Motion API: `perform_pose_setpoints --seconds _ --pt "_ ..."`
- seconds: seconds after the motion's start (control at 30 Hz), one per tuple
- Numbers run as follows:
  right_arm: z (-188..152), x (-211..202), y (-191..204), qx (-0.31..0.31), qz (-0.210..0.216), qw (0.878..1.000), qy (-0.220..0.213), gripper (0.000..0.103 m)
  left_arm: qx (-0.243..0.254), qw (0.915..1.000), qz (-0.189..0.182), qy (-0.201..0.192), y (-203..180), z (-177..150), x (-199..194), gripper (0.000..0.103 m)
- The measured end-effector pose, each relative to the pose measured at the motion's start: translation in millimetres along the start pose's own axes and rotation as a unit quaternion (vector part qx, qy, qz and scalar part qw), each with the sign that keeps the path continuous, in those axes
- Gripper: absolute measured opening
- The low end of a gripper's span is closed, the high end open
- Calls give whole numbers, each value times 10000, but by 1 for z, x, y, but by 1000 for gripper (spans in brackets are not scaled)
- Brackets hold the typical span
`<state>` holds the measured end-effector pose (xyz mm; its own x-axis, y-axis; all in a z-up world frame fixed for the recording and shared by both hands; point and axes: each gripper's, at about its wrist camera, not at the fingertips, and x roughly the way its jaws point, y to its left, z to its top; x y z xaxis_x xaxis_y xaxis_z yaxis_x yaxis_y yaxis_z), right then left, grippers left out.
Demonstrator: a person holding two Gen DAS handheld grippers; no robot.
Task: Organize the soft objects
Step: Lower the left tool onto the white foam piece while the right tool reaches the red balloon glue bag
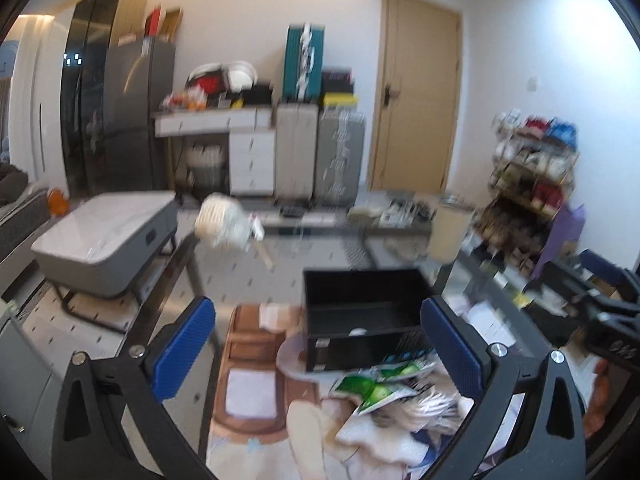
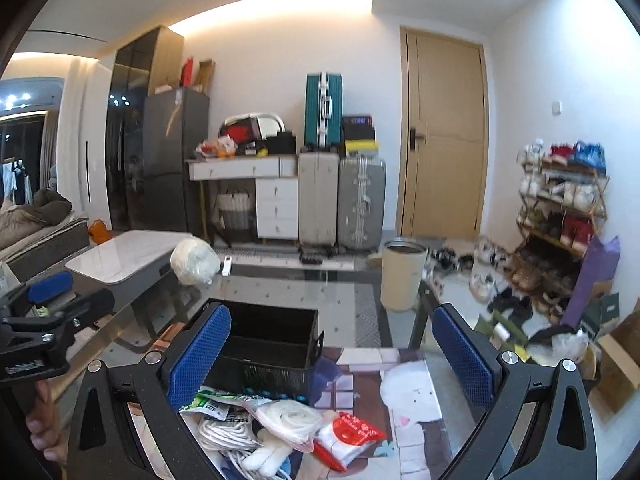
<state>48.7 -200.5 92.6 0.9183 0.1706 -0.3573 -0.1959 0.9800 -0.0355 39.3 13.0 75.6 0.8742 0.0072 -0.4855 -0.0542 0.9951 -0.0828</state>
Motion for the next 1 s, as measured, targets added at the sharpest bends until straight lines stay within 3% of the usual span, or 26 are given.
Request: perform_pose_setpoints --seconds 0.03,0.17,0.3,0.4,0.53,0.67,1.0 --pt "3 2 -4 72 68 9999 134 103 -52 9996 19 261 0 1 8 103" --pt "8 24 -16 243 481 9943 918 103 -328 9967 -235 709 2 -6 29 103" --pt "-4 44 -21 -65 382 9903 1335 103 -196 9915 23 1285 -3 -33 53 103" --pt "-20 60 -33 -99 262 9866 1605 103 -179 9834 -138 1799 -5 -62 65 103" --pt "-53 90 -65 64 -248 9756 2181 103 204 9801 9 1975 -10 -83 68 103" --pt "-81 110 -79 273 -108 9638 2649 103 218 9724 -106 2321 -11 -93 70 103" --pt "-93 146 -59 343 131 9500 3100 103 736 9741 89 2135 -39 -94 80 103"
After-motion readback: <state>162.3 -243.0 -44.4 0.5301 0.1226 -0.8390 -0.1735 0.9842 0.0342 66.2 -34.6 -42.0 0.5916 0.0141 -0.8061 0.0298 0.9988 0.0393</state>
